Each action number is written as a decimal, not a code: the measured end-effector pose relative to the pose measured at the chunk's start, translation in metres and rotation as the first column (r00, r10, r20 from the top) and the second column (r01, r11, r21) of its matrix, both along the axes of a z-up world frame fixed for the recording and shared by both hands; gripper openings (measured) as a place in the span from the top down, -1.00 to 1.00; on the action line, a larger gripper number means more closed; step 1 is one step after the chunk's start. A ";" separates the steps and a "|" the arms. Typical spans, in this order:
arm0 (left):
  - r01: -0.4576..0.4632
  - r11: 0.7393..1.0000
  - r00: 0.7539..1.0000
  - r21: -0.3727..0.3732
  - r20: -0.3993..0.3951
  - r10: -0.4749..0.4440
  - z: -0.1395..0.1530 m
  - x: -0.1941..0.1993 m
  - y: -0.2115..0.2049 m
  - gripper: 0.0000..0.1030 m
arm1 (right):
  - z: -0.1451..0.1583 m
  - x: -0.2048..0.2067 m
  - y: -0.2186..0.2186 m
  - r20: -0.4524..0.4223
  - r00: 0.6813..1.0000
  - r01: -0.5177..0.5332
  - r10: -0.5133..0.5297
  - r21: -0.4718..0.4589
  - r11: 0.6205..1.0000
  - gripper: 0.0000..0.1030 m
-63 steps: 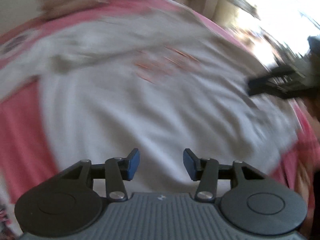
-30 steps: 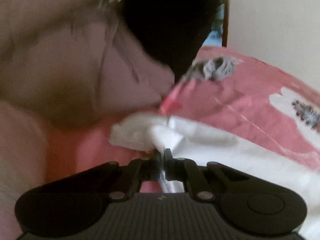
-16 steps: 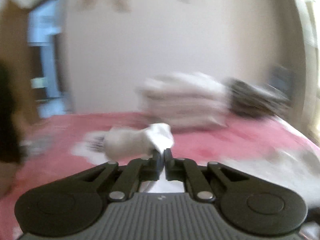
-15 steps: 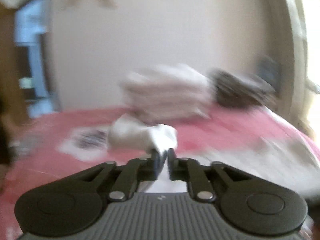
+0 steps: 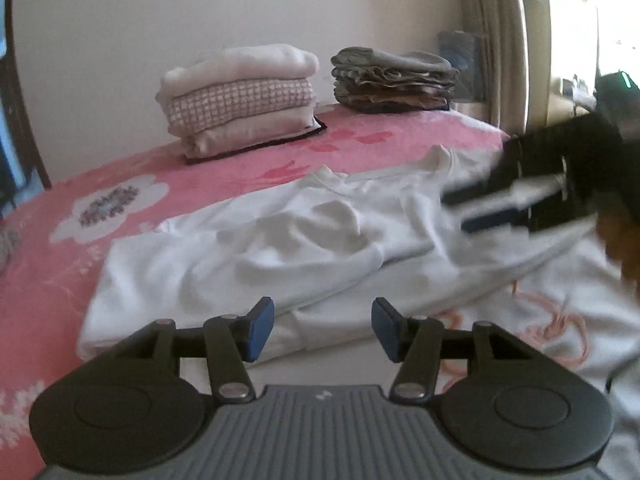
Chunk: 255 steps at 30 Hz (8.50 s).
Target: Fold clothes
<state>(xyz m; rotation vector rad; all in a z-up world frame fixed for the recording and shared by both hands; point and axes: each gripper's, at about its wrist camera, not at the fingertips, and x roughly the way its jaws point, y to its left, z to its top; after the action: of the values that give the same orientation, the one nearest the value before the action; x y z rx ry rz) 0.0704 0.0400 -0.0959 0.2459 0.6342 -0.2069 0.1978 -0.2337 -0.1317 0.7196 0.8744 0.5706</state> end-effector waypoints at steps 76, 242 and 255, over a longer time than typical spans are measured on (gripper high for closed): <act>-0.016 1.000 0.993 0.016 -0.118 0.018 -0.044 0.030 -0.026 -0.18 | 0.027 -0.049 -0.095 0.129 0.867 0.497 -0.480 -0.251 0.831 0.56; -0.244 0.969 0.960 0.039 -0.132 0.247 0.009 0.023 0.060 0.25 | 0.053 -0.101 -0.066 0.343 0.935 0.272 -0.091 -0.529 0.803 0.52; -0.146 0.986 0.975 -0.075 -0.180 0.131 0.074 -0.062 0.076 0.06 | 0.076 -0.197 -0.088 0.240 0.943 0.315 -0.230 -0.424 0.849 0.52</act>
<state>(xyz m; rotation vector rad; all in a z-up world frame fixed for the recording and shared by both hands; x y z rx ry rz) 0.0086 0.1156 -0.0222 0.0987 0.8111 -0.1218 0.0009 -0.3218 -0.0554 0.3420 0.6828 0.1544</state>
